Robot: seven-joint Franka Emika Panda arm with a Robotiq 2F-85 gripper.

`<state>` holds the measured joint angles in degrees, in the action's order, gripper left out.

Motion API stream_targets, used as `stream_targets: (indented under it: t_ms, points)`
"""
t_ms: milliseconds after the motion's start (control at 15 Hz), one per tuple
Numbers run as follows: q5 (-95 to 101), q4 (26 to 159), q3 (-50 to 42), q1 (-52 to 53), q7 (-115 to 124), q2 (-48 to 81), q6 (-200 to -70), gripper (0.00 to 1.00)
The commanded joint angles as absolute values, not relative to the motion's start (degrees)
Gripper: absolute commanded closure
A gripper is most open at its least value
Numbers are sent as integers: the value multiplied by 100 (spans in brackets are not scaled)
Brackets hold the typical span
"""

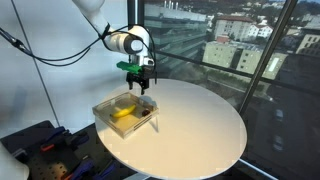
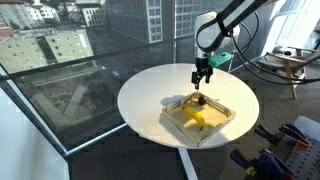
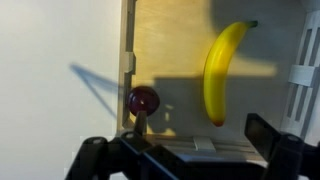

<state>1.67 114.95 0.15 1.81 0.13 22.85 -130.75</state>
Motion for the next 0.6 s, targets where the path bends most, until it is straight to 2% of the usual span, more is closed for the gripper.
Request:
stream_targets:
  t_ms: [0, 533]
  points:
    - [245, 11742, -2, 253, 263, 1861, -12907, 0]
    - [242, 11953, 2, 262, 452, 1404, -12866, 0]
